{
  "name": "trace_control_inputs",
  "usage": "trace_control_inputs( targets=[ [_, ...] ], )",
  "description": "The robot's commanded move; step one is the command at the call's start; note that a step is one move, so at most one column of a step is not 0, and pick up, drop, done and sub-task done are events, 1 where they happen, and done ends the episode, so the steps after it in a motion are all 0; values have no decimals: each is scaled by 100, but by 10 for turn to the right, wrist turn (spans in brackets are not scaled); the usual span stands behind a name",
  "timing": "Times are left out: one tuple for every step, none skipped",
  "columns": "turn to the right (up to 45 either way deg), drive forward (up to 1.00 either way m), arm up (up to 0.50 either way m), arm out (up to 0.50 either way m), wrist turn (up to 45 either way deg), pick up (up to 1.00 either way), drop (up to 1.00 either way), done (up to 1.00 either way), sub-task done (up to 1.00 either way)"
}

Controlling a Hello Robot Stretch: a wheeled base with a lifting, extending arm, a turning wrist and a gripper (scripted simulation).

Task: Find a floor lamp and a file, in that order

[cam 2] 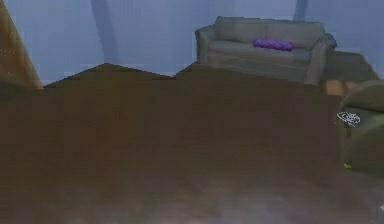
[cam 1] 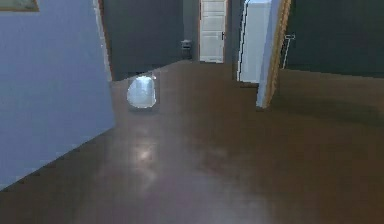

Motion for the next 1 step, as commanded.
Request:
trace_control_inputs(
  targets=[
    [0, 100, 0, 0, 0, 0, 0, 0, 0]
  ],
)
